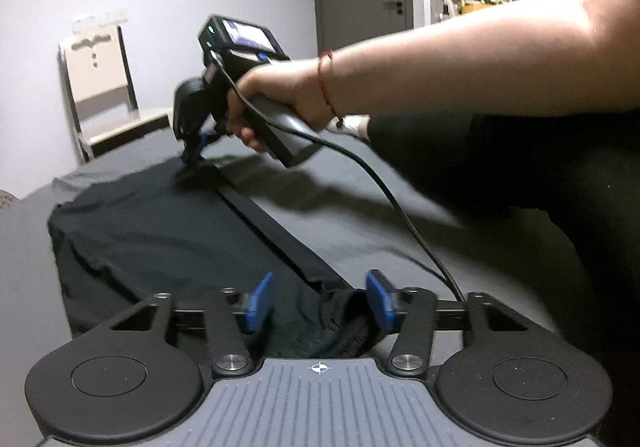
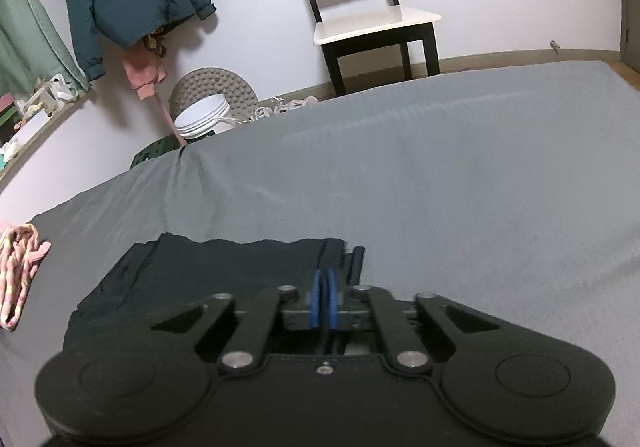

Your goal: Fold clothes

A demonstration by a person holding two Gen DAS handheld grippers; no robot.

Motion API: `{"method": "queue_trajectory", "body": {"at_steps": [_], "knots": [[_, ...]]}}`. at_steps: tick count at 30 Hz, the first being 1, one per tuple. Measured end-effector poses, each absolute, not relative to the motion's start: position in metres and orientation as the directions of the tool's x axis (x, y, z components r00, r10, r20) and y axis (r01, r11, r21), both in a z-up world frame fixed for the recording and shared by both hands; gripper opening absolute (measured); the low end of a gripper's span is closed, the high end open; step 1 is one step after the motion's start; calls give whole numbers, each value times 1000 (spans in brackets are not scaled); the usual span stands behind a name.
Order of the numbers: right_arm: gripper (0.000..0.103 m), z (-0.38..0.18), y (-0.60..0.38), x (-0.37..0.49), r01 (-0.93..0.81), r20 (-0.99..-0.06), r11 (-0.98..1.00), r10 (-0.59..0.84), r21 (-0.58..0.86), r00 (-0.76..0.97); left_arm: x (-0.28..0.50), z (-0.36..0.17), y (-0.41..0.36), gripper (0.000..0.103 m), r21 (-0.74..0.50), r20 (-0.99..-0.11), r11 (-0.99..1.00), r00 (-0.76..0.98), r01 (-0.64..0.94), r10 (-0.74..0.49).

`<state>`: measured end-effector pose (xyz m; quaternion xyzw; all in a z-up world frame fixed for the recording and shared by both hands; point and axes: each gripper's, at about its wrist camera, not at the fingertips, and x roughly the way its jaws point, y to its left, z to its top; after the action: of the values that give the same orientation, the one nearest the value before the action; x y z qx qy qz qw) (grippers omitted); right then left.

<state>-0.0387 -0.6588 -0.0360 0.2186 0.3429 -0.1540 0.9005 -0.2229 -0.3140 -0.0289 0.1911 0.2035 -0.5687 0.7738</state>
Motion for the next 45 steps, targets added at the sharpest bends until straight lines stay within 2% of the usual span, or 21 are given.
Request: {"method": "queue_trajectory", "body": {"at_steps": [1, 3, 6, 14, 17, 18, 20, 21, 22, 23, 28, 29, 30, 31, 32, 34, 35, 36, 37, 39, 45], "knots": [[3, -35, -659, -40, 433, -682, 854, -133, 290, 719, -223, -29, -314, 35, 55, -533, 276, 262, 960, -804], [2, -34, -659, -42, 440, -679, 848, -139, 294, 721, -225, -29, -315, 27, 36, -537, 262, 239, 965, -809], [2, -32, -660, -47, 448, -672, 845, -152, 292, 725, -228, -30, -315, 23, 29, -547, 234, 212, 972, -810], [5, -36, -664, -50, 465, -684, 833, -151, 300, 713, -232, -32, -307, 22, 13, -564, 191, 165, 982, -809], [18, -35, -667, -55, 473, -678, 819, -147, 325, 720, -237, -23, -299, 23, 69, -514, 199, 205, 978, -833], [20, -33, -667, -58, 476, -675, 815, -149, 330, 723, -239, -20, -297, 27, 97, -494, 208, 228, 973, -839], [21, -27, -667, -66, 479, -666, 804, -144, 353, 732, -242, -18, -296, 53, 150, -494, 228, 273, 962, -826], [22, -24, -667, -73, 473, -660, 797, -129, 375, 740, -243, -16, -296, 75, 177, -492, 237, 294, 955, -819], [22, -20, -664, -82, 462, -649, 791, -111, 401, 753, -245, -16, -294, 81, 201, -475, 247, 315, 948, -822], [22, -16, -660, -91, 450, -637, 785, -94, 426, 765, -246, -15, -292, 81, 225, -458, 257, 335, 940, -824], [32, 9, -639, -142, 385, -592, 801, -48, 458, 804, -237, -14, -297, 80, 168, -504, 251, 302, 953, -809], [33, 15, -635, -150, 376, -578, 810, -58, 449, 814, -236, -14, -300, 75, 168, -511, 248, 300, 954, -806], [35, 21, -631, -158, 367, -563, 820, -67, 440, 824, -235, -14, -303, 60, 168, -518, 246, 298, 955, -802], [37, 26, -628, -166, 358, -548, 828, -75, 432, 833, -235, -14, -308, 52, 178, -529, 236, 295, 955, -796], [39, 28, -626, -172, 355, -538, 828, -78, 433, 839, -234, -15, -311, 50, 179, -547, 226, 287, 958, -786], [40, 30, -626, -183, 357, -529, 812, -71, 462, 846, -233, -16, -318, 35, 180, -582, 205, 272, 962, -766], [40, 29, -626, -185, 359, -532, 804, -64, 474, 845, -233, -17, -321, 33, 180, -600, 195, 265, 964, -755], [40, 29, -627, -187, 360, -534, 798, -56, 484, 843, -233, -17, -322, 23, 177, -609, 189, 259, 966, -750], [40, 29, -627, -188, 358, -535, 800, -55, 481, 843, -233, -17, -323, 18, 174, -619, 183, 252, 968, -744], [40, 29, -626, -190, 353, -536, 806, -52, 476, 842, -234, -16, -325, 14, 180, -636, 169, 246, 969, -732], [40, 30, -621, -195, 320, -538, 820, -18, 475, 843, -239, -10, -326, 14, 214, -696, 98, 222, 972, -683]]}}
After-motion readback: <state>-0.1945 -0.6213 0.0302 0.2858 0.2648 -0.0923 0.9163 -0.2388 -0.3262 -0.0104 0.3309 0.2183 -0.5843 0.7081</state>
